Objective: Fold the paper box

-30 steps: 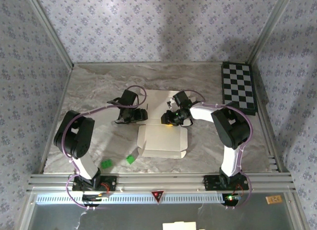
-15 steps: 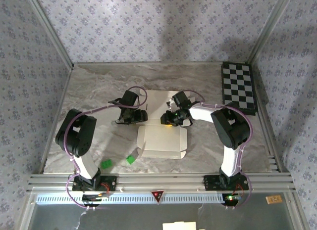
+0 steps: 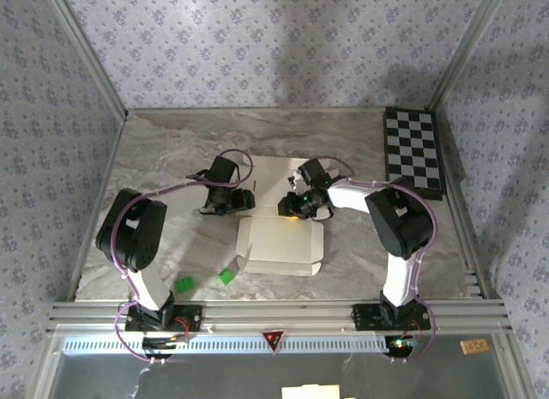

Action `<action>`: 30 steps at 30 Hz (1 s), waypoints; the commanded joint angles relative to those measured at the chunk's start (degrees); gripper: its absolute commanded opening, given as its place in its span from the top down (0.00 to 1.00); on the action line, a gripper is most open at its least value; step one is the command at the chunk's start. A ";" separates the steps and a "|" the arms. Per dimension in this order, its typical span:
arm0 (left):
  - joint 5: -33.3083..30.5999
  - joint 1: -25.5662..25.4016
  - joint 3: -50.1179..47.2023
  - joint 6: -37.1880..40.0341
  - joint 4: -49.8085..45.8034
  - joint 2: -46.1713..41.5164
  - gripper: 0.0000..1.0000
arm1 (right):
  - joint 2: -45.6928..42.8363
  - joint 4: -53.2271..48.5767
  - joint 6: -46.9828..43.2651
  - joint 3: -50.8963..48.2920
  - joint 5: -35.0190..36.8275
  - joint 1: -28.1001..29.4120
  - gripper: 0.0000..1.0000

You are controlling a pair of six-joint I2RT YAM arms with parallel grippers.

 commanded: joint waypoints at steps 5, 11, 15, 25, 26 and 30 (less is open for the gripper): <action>8.06 -0.09 -1.15 -3.54 3.96 -5.07 0.40 | 0.94 -6.44 -1.01 -0.46 2.53 1.14 0.67; 9.42 -0.12 -3.37 -4.75 4.75 -7.85 0.40 | 0.90 -6.83 -1.08 -0.28 2.54 1.13 0.67; 11.74 -0.42 -3.86 -5.52 5.73 -7.11 0.39 | 0.87 -6.94 -1.17 0.03 2.54 1.14 0.67; 12.34 -2.24 -3.81 -7.39 8.78 -4.62 0.39 | 0.48 -6.71 -0.93 -0.46 2.84 1.49 0.67; 12.67 -2.33 -3.50 -7.51 9.21 -4.09 0.39 | 0.41 -6.67 -0.91 -0.54 2.79 1.55 0.67; 13.88 -2.45 -2.81 -8.01 11.36 -1.61 0.39 | -0.01 -6.57 -0.84 -0.56 2.95 1.75 0.67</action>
